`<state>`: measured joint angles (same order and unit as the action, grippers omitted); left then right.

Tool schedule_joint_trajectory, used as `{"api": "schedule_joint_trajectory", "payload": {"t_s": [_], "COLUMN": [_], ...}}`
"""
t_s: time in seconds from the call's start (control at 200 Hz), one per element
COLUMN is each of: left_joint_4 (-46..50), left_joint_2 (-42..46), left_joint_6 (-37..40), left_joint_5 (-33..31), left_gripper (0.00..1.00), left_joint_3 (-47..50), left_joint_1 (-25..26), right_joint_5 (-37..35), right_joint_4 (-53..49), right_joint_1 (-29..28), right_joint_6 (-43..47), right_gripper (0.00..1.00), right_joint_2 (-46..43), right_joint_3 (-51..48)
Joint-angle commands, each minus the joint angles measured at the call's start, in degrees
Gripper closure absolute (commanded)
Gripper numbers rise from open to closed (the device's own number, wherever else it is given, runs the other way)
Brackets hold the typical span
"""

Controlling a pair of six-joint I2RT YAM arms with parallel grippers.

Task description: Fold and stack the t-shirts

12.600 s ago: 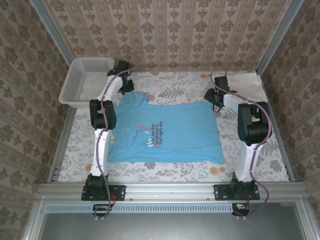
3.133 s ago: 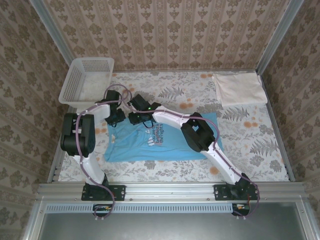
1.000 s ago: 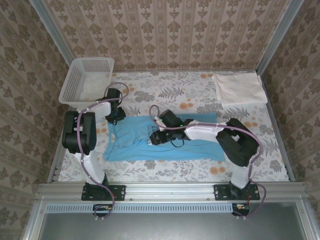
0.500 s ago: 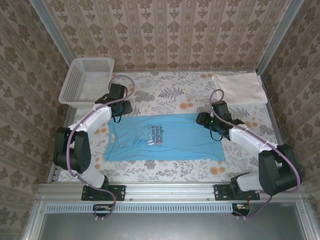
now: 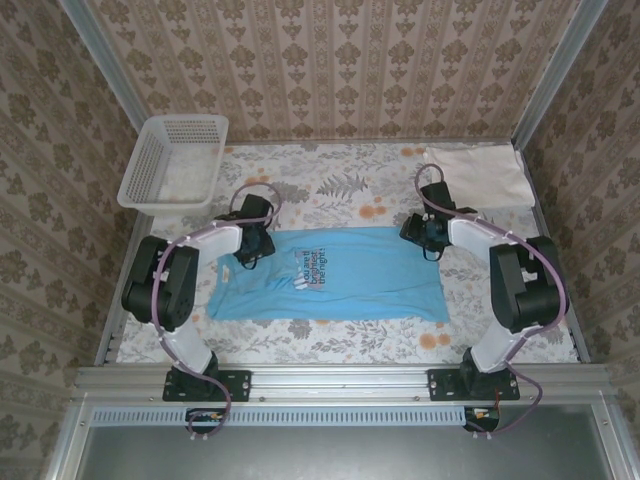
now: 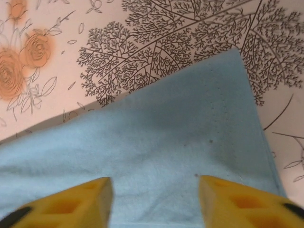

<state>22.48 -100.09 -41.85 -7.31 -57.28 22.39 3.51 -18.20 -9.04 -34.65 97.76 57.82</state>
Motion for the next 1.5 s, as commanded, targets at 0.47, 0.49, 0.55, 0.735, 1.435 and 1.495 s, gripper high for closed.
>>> {"api": "schedule_joint_trajectory", "payload": {"t_s": [0.47,0.49,0.55,0.735,1.435,1.495], "left_joint_4": [11.8,12.1,14.3,23.5,10.3,9.5], "left_joint_2": [-34.6,-36.1,-40.0,-53.4,-12.5,-12.9], "left_joint_6": [12.0,13.1,15.4,19.5,11.7,11.3], "left_joint_5": [6.6,7.6,10.5,16.6,4.4,6.0], "left_gripper": [0.57,0.57,0.57,0.51,0.52,0.6], "left_joint_3": [-42.1,-44.7,-53.3,-80.9,-32.9,-30.4], "left_joint_1": [1.6,1.8,2.6,5.8,1.6,0.2], "right_joint_5": [2.9,3.3,4.5,3.8,5.4,5.2], "right_joint_4": [0.2,0.4,2.7,3.1,-5.2,-5.6], "right_joint_1": [0.5,0.5,0.5,0.5,-30.3,-32.6], "right_joint_6": [-9.0,-9.5,-11.3,-13.1,-7.5,-7.8], "right_gripper": [0.53,0.52,0.51,0.43,0.58,0.62], "right_joint_2": [-7.6,-8.4,-11.7,-24.3,-33.7,-31.5], "right_joint_3": [-13.6,-14.4,-18.1,-25.1,-25.6,-25.1]}}
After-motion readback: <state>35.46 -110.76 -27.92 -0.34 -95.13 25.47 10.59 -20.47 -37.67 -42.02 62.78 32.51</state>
